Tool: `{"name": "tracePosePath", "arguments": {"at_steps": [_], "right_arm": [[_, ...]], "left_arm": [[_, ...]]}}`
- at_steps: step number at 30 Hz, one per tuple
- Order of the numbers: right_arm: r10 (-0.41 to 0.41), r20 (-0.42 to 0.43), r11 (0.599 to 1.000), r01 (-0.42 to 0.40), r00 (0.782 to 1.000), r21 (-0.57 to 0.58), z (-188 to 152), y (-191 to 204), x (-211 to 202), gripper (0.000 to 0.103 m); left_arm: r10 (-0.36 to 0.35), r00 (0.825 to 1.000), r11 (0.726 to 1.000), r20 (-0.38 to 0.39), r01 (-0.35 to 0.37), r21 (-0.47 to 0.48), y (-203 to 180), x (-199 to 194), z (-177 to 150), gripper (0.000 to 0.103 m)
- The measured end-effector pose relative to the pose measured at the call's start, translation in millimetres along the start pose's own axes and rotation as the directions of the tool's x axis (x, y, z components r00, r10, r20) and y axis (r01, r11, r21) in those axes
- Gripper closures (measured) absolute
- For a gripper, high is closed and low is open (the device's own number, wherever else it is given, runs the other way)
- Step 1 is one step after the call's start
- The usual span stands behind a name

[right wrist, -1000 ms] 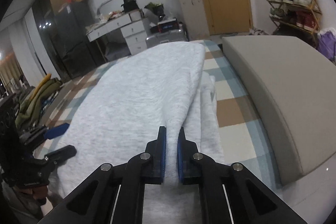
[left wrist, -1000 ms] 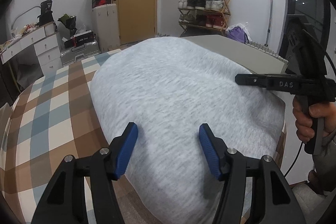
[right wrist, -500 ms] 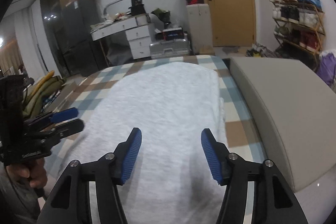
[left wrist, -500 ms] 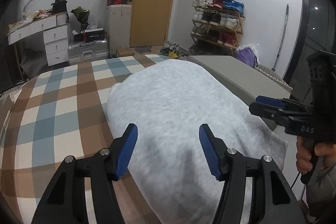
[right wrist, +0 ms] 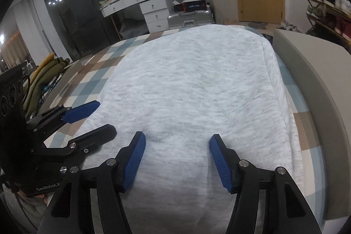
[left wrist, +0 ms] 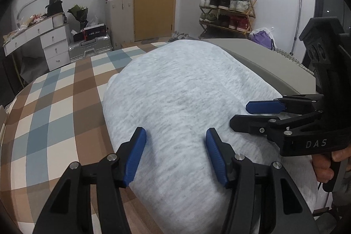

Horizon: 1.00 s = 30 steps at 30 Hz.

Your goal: Fold large clothes

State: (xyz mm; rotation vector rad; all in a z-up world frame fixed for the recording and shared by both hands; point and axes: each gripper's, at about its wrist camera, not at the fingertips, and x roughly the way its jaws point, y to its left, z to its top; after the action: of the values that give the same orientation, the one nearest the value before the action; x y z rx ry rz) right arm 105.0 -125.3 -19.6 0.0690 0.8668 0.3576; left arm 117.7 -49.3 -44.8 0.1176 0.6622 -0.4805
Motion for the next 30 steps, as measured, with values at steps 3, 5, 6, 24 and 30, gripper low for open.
{"name": "tracePosePath", "arguments": {"at_steps": [3,5,6,24,30], "right_arm": [[-0.008,0.028,0.999,0.009,1.000,-0.046,-2.8,20.5,-26.5,0.051],[0.000,0.035,0.995,0.003,0.999,-0.103,-9.3,33.8,-32.5,0.051],[-0.009,0.006,0.993,0.010,1.000,-0.114,-15.0,35.9,-25.7,0.051],[-0.090,-0.004,0.993,0.089,0.996,-0.071,-63.5,-14.0,-47.3,0.049],[-0.037,0.015,0.999,0.037,0.999,0.006,-61.3,-20.7,-49.7,0.045]], "left_arm": [[-0.010,1.000,1.000,0.002,0.010,-0.019,2.3,-0.3,0.8,0.052],[-0.011,1.000,1.000,0.002,0.011,-0.022,1.3,0.3,1.8,0.052],[-0.008,1.000,1.000,0.002,0.008,-0.021,0.5,0.5,1.8,0.052],[-0.084,0.996,0.991,-0.017,0.082,-0.101,2.0,-32.0,7.6,0.052],[-0.096,0.994,0.995,-0.047,0.097,0.032,-31.8,-54.2,-31.8,0.050]]}}
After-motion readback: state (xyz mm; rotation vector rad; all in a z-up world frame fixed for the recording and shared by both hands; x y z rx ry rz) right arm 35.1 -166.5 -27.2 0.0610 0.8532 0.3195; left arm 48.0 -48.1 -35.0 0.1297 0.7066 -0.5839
